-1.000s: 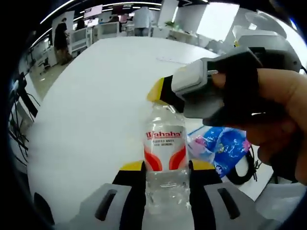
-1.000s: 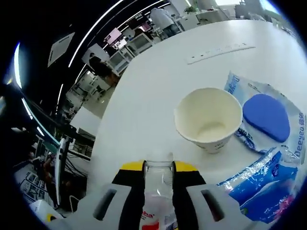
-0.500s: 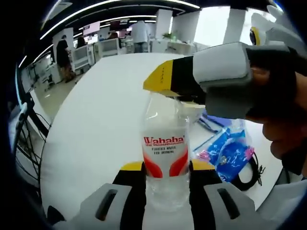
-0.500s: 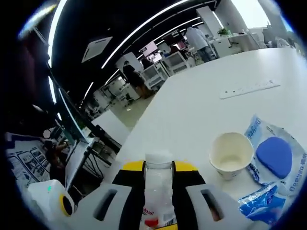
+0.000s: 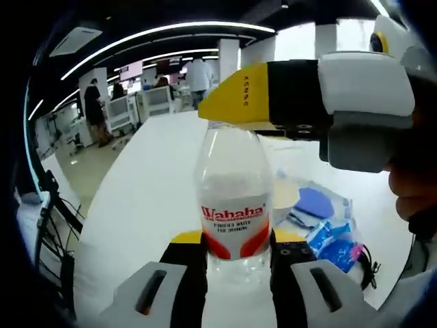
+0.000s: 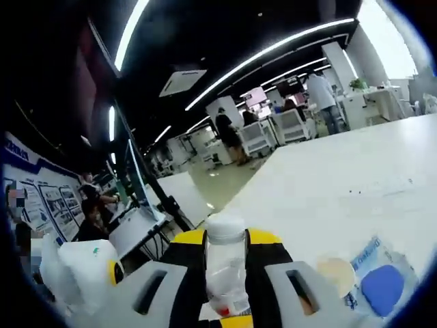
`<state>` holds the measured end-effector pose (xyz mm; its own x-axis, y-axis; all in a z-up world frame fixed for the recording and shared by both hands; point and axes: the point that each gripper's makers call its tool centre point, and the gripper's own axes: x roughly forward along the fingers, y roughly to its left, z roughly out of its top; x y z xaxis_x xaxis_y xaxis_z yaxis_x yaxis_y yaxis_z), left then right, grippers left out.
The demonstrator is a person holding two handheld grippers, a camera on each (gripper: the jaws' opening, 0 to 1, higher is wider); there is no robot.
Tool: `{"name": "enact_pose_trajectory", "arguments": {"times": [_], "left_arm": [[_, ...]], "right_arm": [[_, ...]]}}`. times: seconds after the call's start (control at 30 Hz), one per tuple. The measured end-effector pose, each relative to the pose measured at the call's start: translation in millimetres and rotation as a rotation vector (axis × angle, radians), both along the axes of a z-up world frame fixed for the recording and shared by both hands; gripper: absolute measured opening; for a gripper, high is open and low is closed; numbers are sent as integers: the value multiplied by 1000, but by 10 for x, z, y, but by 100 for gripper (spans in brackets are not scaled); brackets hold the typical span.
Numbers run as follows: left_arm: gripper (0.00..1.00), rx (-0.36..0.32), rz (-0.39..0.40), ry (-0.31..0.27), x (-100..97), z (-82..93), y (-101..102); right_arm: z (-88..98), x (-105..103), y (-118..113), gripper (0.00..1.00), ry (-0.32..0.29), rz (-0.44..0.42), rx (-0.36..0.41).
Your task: Arrange the tabletop items into an orderly group along one side of the table until the central work area is clear of visible clutter.
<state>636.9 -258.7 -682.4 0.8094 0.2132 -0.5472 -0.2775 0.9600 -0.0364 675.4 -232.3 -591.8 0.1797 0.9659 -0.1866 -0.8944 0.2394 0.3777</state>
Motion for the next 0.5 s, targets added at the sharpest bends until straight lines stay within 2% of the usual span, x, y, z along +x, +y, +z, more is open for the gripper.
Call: {"name": "enact_pose_trajectory", "arguments": {"times": [0.1, 0.13, 0.3, 0.5], "left_arm": [[30, 27, 9, -29, 131, 94, 97], [30, 31, 9, -30, 179, 101, 125], [31, 54, 6, -55, 346, 163, 204], [31, 59, 5, -67, 445, 162, 285]], "right_arm": [[157, -15, 8, 17, -35, 42, 37], [144, 29, 7, 17, -55, 39, 34], [295, 142, -10, 17, -79, 31, 57], [285, 262, 78, 17, -82, 68, 62]]}}
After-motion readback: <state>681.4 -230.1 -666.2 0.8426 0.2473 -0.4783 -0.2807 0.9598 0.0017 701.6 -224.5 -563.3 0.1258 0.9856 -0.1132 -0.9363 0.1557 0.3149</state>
